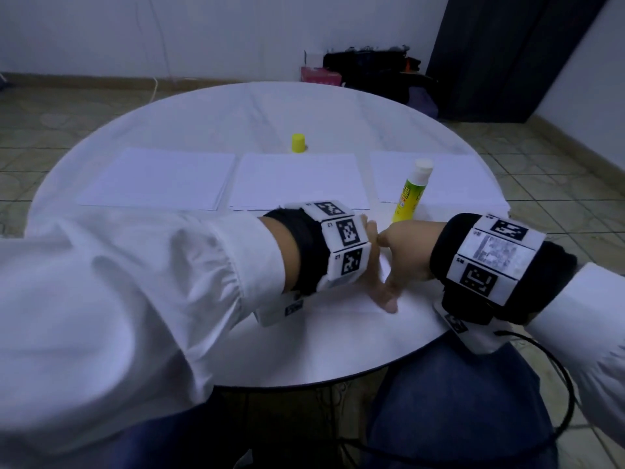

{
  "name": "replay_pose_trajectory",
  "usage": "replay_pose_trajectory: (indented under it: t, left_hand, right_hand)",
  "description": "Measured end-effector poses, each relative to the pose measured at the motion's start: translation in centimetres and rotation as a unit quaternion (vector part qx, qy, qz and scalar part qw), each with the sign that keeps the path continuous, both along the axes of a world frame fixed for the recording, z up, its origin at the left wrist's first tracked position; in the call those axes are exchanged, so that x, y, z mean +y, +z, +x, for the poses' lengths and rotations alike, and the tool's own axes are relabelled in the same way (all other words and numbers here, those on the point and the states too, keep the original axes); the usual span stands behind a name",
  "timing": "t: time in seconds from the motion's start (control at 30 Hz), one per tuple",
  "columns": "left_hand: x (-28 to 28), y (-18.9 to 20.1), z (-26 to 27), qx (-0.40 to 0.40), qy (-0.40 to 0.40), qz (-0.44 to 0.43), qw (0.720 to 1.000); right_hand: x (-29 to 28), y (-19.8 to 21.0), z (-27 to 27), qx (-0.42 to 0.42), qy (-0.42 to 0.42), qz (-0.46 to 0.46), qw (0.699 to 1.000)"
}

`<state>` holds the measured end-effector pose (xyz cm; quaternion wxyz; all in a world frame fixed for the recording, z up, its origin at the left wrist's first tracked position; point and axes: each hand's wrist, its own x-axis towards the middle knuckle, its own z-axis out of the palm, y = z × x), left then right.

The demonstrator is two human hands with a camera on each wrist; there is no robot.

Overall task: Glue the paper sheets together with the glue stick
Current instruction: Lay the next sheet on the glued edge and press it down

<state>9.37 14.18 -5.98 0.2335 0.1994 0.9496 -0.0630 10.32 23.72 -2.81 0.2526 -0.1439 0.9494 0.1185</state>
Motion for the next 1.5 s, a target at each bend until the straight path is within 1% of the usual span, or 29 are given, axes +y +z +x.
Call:
replay_pose_trajectory:
  t: [0.1,0.17,0.27,0.5,0.63,0.77,0.87,0.93,1.0,1.07,1.13,1.2,1.37,1.5]
  left_hand:
    - [-1.3,0.6,0.2,0.007,-0.02,-0.044,0.999]
    - [-2.9,1.2,0.4,0.013,-0.014,-0.069,0.997]
    - [-6.0,1.5,0.5,-0.001,0.004,-0.097,0.995]
    - [-13.8,1.3,0.8,-0.04,0.044,-0.122,0.991]
    - [-15.9,1.3,1.3,-0.046,0.046,-0.128,0.99]
    - [-16.2,1.4,1.3,-0.036,0.035,-0.13,0.99]
    - [-16.3,1.1,1.3,-0.024,0.029,-0.138,0.99]
    - [-16.5,0.8,1.4,-0.013,0.03,-0.134,0.99]
    - [-16.7,0.6,1.5,-0.008,0.038,-0.128,0.991]
    - [-16.7,0.6,1.6,-0.011,0.049,-0.125,0.991]
    - [-16.7,0.5,1.7,-0.002,0.048,-0.128,0.991]
    - [-16.6,0.4,1.7,0.007,0.046,-0.132,0.99]
    - [-16.2,0.4,1.8,0.019,0.042,-0.135,0.99]
    - [-16.5,0.1,1.6,0.004,0.052,-0.129,0.99]
  right_hand:
    - [0.4,-0.2,-0.2,-0.007,-0.012,-0.025,1.0]
    - [0.4,-0.2,-0.3,-0.009,-0.004,-0.024,1.0]
    - [0.3,-0.1,-0.3,-0.025,0.004,-0.021,0.999]
    - [0.3,0.1,-0.3,-0.028,0.014,-0.012,0.999]
    - [0.2,0.2,-0.1,-0.028,-0.012,-0.019,0.999]
    - [-0.4,0.7,0.0,-0.025,-0.025,-0.012,0.999]
    - [-1.9,1.1,0.8,0.003,0.02,-0.015,1.0]
    - [-3.8,1.0,1.8,0.025,0.088,-0.06,0.994]
    - [-6.2,0.6,2.9,0.002,0.192,-0.086,0.978]
    - [-8.7,-0.1,4.0,-0.036,0.285,-0.065,0.955]
    - [-10.6,-0.7,4.6,-0.042,0.331,-0.042,0.942]
    - [-11.7,-1.1,4.6,-0.035,0.334,-0.036,0.941]
    - [-13.5,-1.1,3.4,-0.03,0.311,-0.028,0.949]
    - [-13.5,-1.5,2.0,-0.031,0.293,-0.025,0.955]
